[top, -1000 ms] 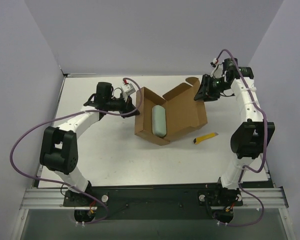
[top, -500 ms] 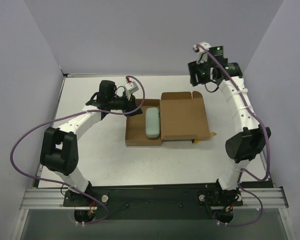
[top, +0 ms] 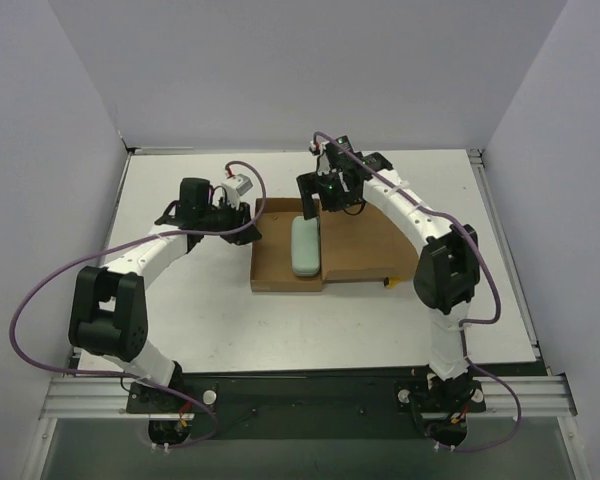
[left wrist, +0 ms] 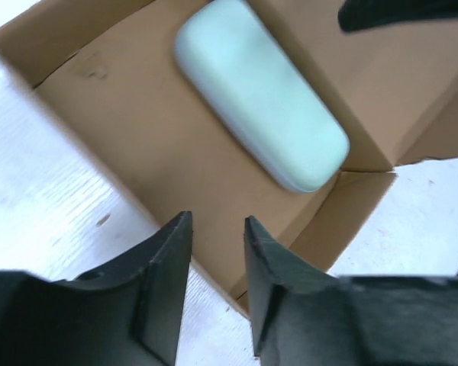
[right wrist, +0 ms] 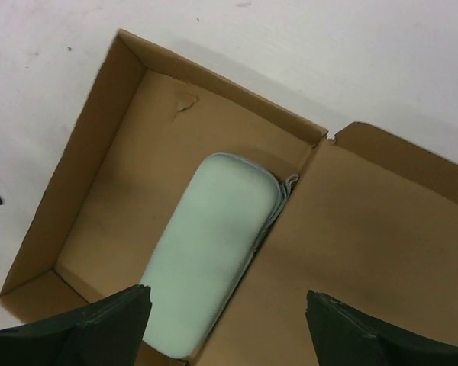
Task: Unpack the express box
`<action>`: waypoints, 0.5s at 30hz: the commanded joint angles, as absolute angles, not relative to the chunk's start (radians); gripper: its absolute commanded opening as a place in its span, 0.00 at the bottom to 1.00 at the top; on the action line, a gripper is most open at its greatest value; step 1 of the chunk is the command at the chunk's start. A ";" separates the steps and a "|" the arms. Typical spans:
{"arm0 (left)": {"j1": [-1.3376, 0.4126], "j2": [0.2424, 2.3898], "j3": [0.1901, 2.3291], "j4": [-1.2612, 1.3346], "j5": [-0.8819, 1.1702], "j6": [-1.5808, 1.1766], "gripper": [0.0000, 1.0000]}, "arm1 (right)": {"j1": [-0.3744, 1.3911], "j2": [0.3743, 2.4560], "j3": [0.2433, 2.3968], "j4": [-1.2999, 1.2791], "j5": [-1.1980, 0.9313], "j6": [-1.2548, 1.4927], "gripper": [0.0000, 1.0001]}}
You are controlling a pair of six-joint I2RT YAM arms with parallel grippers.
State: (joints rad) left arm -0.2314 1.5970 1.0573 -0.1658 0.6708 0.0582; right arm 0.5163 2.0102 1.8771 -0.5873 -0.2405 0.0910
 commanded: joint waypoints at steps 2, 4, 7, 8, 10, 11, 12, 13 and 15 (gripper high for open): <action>-0.203 1.503 0.954 -0.137 0.517 -0.049 0.47 | 0.538 2.104 1.876 -0.615 -0.317 0.225 0.90; -0.199 1.462 0.884 -0.095 0.505 -0.064 0.51 | 0.551 2.124 1.890 -0.617 -0.324 0.230 0.88; -0.202 1.448 0.844 -0.109 0.494 -0.061 0.52 | 0.560 2.152 1.908 -0.618 -0.325 0.235 0.86; -0.204 1.447 0.833 -0.101 0.495 -0.061 0.52 | 0.563 2.167 1.913 -0.627 -0.307 0.238 0.86; -0.210 1.447 0.808 -0.092 0.512 -0.057 0.53 | 0.561 2.178 1.911 -0.630 -0.301 0.244 0.85; -0.216 1.450 0.802 -0.083 0.518 -0.057 0.53 | 0.563 2.187 1.907 -0.632 -0.292 0.248 0.86; -0.221 1.453 0.798 -0.078 0.523 -0.058 0.53 | 0.564 2.194 1.904 -0.632 -0.285 0.249 0.86; -0.224 1.453 0.792 -0.075 0.532 -0.061 0.53 | 0.571 2.203 1.902 -0.634 -0.282 0.242 0.86; -0.230 1.463 0.795 -0.072 0.546 -0.067 0.53 | 0.581 2.215 1.905 -0.634 -0.272 0.238 0.86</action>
State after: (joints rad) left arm -0.2153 1.4849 0.7918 -0.1371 0.5236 -0.0483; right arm 0.5610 2.1704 1.8828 -0.5949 -0.2916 0.2207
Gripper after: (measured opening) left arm 0.532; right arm 0.856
